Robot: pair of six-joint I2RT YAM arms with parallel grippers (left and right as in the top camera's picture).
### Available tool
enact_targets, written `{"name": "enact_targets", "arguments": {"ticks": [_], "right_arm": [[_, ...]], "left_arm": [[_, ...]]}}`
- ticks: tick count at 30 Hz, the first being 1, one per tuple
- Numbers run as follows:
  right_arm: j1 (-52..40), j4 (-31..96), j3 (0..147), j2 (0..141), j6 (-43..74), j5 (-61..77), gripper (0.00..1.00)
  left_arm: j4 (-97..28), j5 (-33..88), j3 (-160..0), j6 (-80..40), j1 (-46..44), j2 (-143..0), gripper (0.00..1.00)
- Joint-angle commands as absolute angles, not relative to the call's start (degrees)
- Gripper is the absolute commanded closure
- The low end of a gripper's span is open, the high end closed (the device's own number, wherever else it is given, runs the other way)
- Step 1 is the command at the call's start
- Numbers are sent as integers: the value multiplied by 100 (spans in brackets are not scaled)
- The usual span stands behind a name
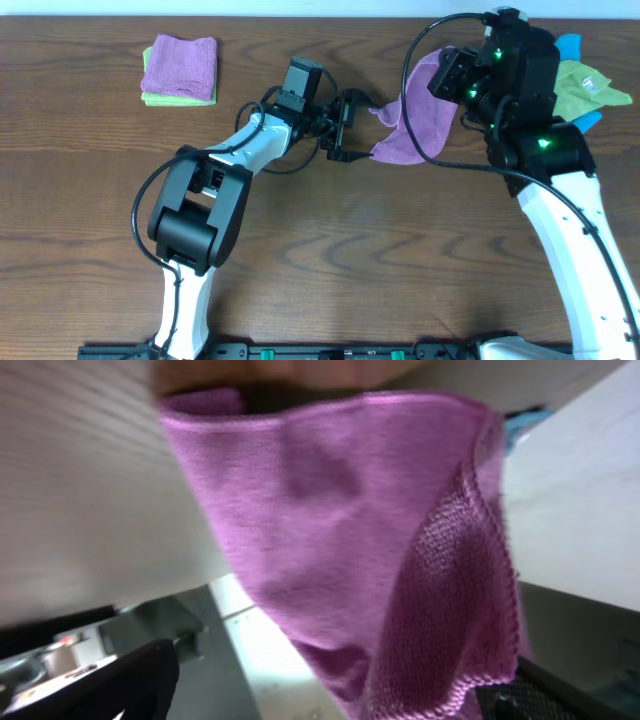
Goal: Fold the cloth
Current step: 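Grasp the hanging cloth's left corner with the left gripper, then raise and stretch the cloth between both grippers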
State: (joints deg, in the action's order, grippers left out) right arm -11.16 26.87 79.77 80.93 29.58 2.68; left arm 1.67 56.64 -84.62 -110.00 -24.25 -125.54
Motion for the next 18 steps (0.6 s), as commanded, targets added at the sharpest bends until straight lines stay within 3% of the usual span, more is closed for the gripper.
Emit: {"name": "enact_targets", "arguments": {"ticks": [1, 5, 7, 8, 9, 10, 14, 15, 18], "right_arm": [[-1096, 2683, 8095, 7992, 2812, 169, 98], [-1096, 2683, 8095, 7992, 2792, 172, 98], [-1096, 2683, 8095, 7992, 2751, 172, 99], [-1096, 2683, 8095, 7992, 2740, 172, 98], [-1096, 2683, 8095, 7992, 2711, 172, 98], [-1096, 2687, 8095, 7992, 2709, 172, 98], [-1096, 2714, 8095, 7992, 2711, 172, 98], [-1096, 2720, 8095, 7992, 2711, 174, 99], [-1096, 2727, 8095, 7992, 2711, 176, 99]], "left_arm": [[379, 5282, -8512, -11347, -2443, -12551, 4], [648, 5054, -8512, -11413, -2445, -12551, 0], [679, 4987, -8512, -11443, -2447, -12551, 14], [690, 4943, -8512, -11439, -2445, -12551, 30], [690, 4901, -8512, -11439, -2447, -12551, 61], [692, 4869, -8512, -11441, -2447, -12551, 76], [694, 4786, -8512, -11439, -2447, -12551, 70], [694, 4762, -8512, -11439, -2447, -12551, 79], [766, 4748, -8512, -11441, -2447, -12551, 94]]}}
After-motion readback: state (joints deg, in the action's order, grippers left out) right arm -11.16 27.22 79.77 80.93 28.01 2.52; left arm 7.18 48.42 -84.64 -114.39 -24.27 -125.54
